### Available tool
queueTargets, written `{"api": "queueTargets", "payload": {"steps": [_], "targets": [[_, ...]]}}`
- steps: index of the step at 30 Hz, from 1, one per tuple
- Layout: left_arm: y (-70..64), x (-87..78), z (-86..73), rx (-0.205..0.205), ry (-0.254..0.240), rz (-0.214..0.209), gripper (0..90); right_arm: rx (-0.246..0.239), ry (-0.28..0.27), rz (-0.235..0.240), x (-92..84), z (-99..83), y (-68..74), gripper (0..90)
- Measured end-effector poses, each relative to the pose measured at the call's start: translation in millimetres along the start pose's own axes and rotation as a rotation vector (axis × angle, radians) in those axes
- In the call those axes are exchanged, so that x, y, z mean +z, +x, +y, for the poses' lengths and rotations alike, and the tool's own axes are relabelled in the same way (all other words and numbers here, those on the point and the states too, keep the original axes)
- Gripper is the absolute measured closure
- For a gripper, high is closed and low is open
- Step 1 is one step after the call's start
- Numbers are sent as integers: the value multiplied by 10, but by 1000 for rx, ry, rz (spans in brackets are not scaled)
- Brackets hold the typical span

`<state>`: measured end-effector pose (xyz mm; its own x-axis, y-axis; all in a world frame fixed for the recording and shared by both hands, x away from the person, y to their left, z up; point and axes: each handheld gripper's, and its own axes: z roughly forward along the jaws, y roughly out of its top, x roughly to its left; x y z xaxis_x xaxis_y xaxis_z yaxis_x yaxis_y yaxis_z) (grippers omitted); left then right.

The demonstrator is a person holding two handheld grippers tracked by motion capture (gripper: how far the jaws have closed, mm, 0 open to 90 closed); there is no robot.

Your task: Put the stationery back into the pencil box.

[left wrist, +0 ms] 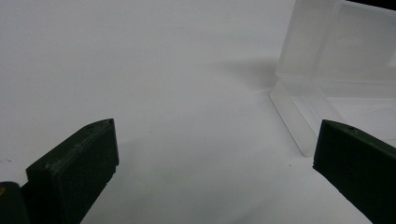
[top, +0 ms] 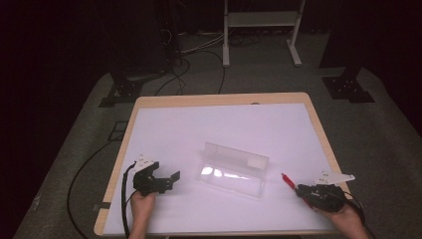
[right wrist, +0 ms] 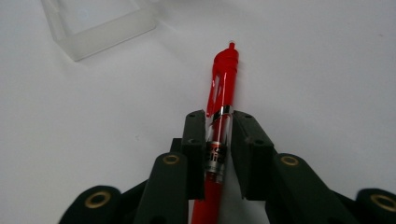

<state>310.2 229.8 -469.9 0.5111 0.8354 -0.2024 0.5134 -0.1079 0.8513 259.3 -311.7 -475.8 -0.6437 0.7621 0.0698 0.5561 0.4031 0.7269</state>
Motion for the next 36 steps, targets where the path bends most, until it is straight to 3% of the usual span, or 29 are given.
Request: {"api": "queueTargets", "payload": {"steps": [17,36], "targets": [[0,1,0,-2,0,-1,0,21,-25,31,-72,36,11,789],[0,3,0,-5,-1,0,0,-41,-64,113,-210,250,227,789]]}}
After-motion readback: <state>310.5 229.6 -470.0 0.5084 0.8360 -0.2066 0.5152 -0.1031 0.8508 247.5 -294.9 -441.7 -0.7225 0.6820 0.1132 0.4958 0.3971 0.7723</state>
